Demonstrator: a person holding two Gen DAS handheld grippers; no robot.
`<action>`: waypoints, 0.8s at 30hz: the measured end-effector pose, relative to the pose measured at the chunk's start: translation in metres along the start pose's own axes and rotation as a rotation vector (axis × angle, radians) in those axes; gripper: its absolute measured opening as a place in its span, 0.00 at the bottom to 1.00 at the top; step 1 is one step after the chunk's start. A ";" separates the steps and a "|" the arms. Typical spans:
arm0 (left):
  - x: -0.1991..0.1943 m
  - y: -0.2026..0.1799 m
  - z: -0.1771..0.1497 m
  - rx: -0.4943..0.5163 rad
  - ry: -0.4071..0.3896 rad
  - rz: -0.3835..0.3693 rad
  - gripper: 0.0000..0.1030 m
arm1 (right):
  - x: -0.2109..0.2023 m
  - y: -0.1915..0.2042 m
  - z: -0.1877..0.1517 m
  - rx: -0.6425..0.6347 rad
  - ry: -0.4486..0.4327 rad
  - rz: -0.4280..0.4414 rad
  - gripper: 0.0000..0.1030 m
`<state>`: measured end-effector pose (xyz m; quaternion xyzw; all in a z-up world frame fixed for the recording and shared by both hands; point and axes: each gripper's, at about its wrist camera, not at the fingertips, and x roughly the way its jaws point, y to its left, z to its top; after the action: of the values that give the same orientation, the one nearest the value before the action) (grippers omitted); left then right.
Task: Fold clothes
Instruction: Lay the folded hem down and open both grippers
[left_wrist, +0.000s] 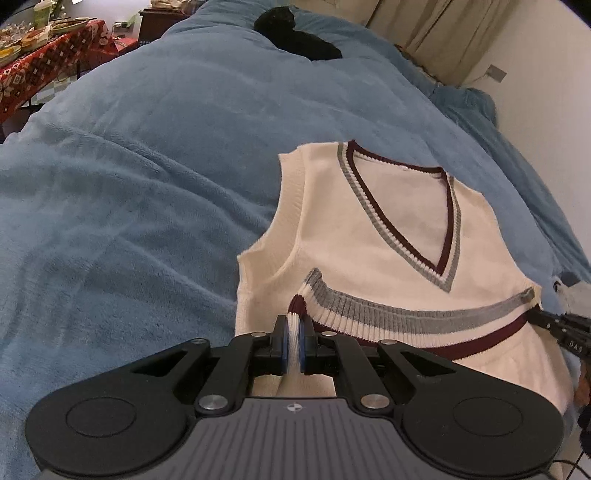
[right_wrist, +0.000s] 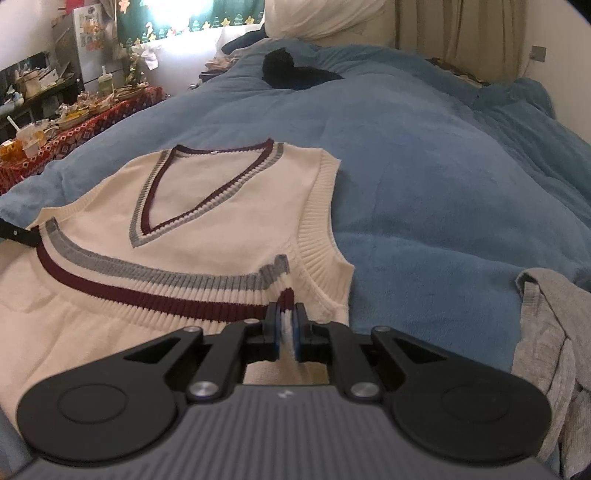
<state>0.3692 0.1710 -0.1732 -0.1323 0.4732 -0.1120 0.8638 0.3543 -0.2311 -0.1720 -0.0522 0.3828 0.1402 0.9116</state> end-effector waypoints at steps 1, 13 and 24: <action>0.003 0.001 0.000 0.000 0.010 0.004 0.06 | 0.003 0.000 -0.001 0.002 0.009 0.000 0.07; -0.010 -0.005 -0.002 0.068 -0.010 0.071 0.13 | -0.010 -0.014 -0.005 0.048 -0.034 -0.017 0.15; -0.060 -0.030 -0.018 0.105 -0.072 -0.078 0.14 | -0.065 0.000 -0.024 0.071 -0.089 -0.001 0.16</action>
<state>0.3198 0.1595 -0.1250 -0.1092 0.4296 -0.1653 0.8810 0.2945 -0.2495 -0.1422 -0.0136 0.3468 0.1282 0.9291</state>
